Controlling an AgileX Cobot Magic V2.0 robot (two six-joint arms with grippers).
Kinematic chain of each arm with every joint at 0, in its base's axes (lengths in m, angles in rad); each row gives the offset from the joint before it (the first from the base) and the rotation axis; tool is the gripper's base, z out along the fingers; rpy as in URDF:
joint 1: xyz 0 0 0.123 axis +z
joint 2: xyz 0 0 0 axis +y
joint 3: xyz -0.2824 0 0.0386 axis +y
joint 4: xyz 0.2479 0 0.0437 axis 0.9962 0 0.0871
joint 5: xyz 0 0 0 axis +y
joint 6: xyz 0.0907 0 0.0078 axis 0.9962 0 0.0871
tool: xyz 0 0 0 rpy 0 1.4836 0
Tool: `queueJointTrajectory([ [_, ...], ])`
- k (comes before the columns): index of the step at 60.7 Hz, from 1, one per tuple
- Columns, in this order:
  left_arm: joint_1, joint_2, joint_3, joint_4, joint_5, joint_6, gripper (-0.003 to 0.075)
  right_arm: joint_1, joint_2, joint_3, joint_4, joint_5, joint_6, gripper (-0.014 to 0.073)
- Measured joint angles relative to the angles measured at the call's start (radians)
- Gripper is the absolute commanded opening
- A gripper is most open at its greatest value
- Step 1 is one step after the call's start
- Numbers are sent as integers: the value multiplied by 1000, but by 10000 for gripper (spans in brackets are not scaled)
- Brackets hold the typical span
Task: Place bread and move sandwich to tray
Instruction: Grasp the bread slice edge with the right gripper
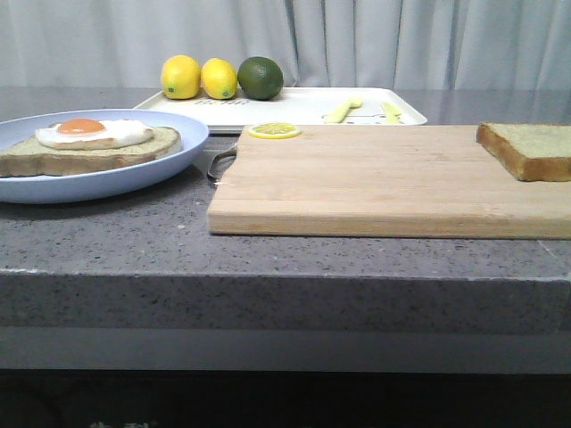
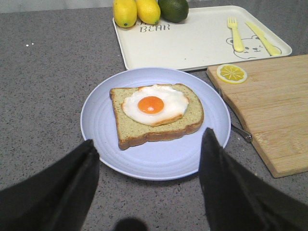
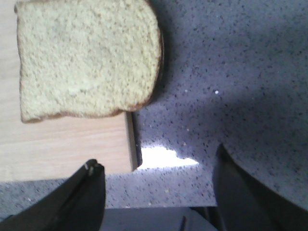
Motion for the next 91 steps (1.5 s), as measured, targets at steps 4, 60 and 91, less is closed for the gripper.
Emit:
queueJointTrajectory([
  [4, 0, 0, 0, 0, 0, 0, 450, -59, 48, 0, 93, 10, -53, 496],
  [60, 0, 0, 0, 0, 0, 0, 450, -118, 444, -1, 490, -4, -353, 496],
  [91, 0, 0, 0, 0, 0, 0, 450, -70, 505, -4, 533, -9, -398, 376],
])
